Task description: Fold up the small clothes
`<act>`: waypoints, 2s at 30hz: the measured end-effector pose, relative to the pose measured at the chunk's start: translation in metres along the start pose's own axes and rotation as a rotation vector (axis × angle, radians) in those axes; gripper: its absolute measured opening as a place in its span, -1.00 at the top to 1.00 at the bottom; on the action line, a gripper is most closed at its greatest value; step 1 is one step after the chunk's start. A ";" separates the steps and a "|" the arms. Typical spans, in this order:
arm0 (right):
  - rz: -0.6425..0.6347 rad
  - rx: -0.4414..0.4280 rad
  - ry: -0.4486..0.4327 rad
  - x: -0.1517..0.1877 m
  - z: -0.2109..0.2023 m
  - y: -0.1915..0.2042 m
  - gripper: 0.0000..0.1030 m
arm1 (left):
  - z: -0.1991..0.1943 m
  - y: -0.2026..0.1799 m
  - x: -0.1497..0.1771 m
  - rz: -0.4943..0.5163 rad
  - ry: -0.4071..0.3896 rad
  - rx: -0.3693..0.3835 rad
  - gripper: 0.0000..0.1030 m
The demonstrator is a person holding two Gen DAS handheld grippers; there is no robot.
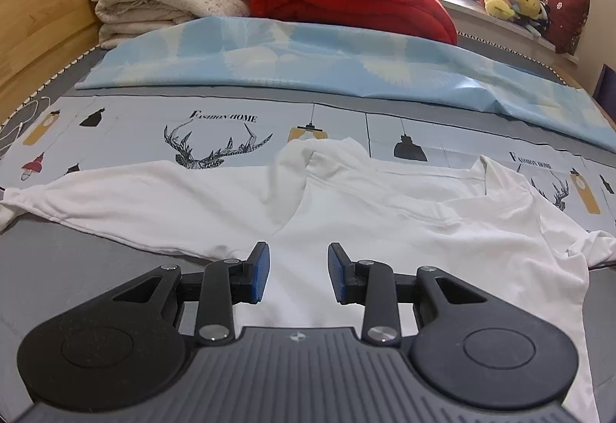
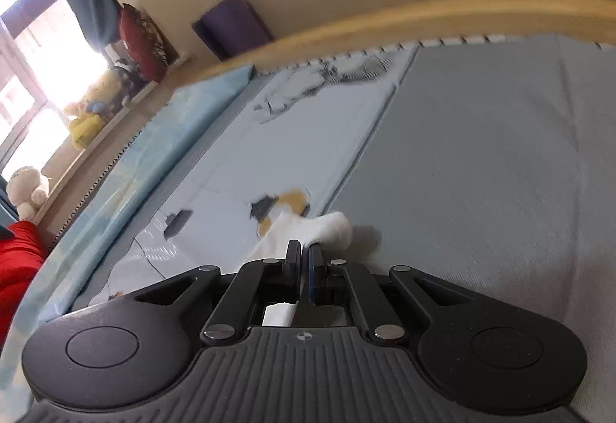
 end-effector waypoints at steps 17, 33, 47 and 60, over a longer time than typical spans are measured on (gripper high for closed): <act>0.068 -0.047 0.217 0.003 0.070 0.063 0.06 | 0.002 -0.018 0.008 0.027 0.033 0.049 0.28; -0.083 -0.009 -0.230 -0.028 0.013 0.086 0.97 | 0.000 -0.014 -0.001 -0.003 0.032 0.097 0.28; 0.232 0.126 -0.119 -0.017 0.058 -0.026 0.97 | 0.001 -0.011 -0.001 -0.026 0.051 0.119 0.28; 0.210 0.322 -0.204 -0.044 -0.002 -0.006 0.92 | -0.004 0.013 0.005 -0.043 0.077 0.174 0.12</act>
Point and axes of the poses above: each gripper's, at about its wrist camera, not at the fingertips, and z roughly the way its jaws point, y to its left, x to its underside, the point moved 4 cm from there along z, roughly the way its jaws point, and after that the axes turned 15 degrees about y, right-handed, at the moved point
